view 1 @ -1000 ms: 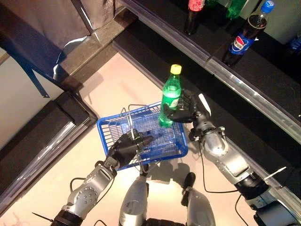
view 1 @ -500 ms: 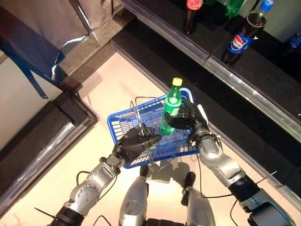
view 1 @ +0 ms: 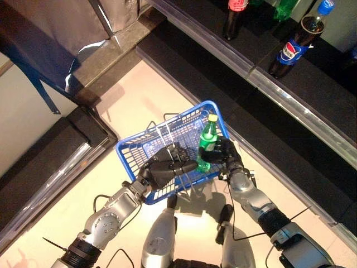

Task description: Pick up the drink and place into the basket.

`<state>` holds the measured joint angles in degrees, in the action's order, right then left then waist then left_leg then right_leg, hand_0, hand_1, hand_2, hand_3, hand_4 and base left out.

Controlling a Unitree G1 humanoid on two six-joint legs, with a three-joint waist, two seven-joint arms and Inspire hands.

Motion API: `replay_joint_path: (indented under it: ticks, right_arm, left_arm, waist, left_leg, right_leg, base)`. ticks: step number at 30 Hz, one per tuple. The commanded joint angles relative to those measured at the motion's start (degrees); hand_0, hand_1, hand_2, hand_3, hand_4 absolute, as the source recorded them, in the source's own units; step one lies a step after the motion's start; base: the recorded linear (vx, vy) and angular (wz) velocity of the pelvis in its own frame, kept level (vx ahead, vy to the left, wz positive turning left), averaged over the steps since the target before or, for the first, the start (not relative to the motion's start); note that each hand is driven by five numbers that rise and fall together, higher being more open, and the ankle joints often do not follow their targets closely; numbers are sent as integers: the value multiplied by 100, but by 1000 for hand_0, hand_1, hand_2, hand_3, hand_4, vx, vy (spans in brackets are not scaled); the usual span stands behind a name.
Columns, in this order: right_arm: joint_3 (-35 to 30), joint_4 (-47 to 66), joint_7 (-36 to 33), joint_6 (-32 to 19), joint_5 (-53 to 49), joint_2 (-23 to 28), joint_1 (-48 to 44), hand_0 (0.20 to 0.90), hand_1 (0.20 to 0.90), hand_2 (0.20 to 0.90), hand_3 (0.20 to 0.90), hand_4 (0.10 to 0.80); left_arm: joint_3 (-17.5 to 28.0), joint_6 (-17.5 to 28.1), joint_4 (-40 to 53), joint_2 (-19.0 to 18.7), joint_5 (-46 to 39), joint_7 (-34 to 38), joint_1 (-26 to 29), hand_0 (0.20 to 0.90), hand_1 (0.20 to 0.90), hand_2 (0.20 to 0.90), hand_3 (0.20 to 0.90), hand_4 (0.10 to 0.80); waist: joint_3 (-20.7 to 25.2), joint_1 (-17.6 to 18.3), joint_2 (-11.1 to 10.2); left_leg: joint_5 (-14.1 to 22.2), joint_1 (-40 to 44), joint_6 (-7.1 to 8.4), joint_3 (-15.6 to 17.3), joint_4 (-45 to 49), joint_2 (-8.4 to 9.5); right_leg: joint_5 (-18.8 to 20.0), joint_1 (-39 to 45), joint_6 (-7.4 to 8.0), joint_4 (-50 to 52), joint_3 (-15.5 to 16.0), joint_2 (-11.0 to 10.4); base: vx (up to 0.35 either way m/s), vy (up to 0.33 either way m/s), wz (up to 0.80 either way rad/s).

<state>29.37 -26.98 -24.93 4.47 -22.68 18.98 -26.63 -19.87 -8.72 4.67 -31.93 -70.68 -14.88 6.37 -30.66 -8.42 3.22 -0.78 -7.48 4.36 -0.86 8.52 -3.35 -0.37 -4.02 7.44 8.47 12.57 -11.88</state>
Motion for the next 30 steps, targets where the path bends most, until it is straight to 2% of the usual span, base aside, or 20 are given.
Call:
replay_joint_path:
  ticks: [1,7,18,24,30]
  right_arm:
    - [97,54,28,-668,-153,-198,-361,300,300,300,200,100]
    - [23,-698,19,-780,-1166,-539,-500,300,300,300,200,100]
    - [-47,-1404,179,-534,-1244,-596,-830,300,300,300,200,100]
    - [50,-1723,643,-272,-1297,-576,-1000,300,300,300,200,100]
    - [-17,-1928,739,-259,-1890,-561,-977,300,300,300,200,100]
  left_arm:
    - [201,804,2133,433,-270,-1466,953,300,300,300,200,100]
    - [63,751,2104,612,-215,-1398,1143,300,300,300,200,100]
    - [-6,551,2127,672,-138,-1388,1239,300,300,300,200,100]
    - [-35,406,2130,661,-73,-1471,1288,300,300,300,200,100]
    - [-42,402,2185,607,-86,-1480,1309,300,300,300,200,100]
  waist:
    - [837,-99,-33]
    - [799,-144,-10]
    - [790,-247,14]
    - [784,-306,16]
    - [757,-306,20]
  left_leg:
    - [70,-343,-190,-87,435,75]
    - [62,-358,-192,-124,440,101]
    - [67,-390,-208,-205,475,151]
    - [63,-413,-218,-245,507,165]
    - [59,-402,-230,-236,514,156]
  right_leg:
    - [-44,109,-254,148,3,-180]
    - [-27,75,-269,197,29,-193]
    - [-11,32,-266,279,85,-226]
    - [-20,-13,-278,356,122,-232]
    - [-23,-39,-283,412,135,-240]
  base:
    - [0,0,0]
    - [7,4,5]
    - [9,3,4]
    - [0,0,0]
    - [11,-5,2]
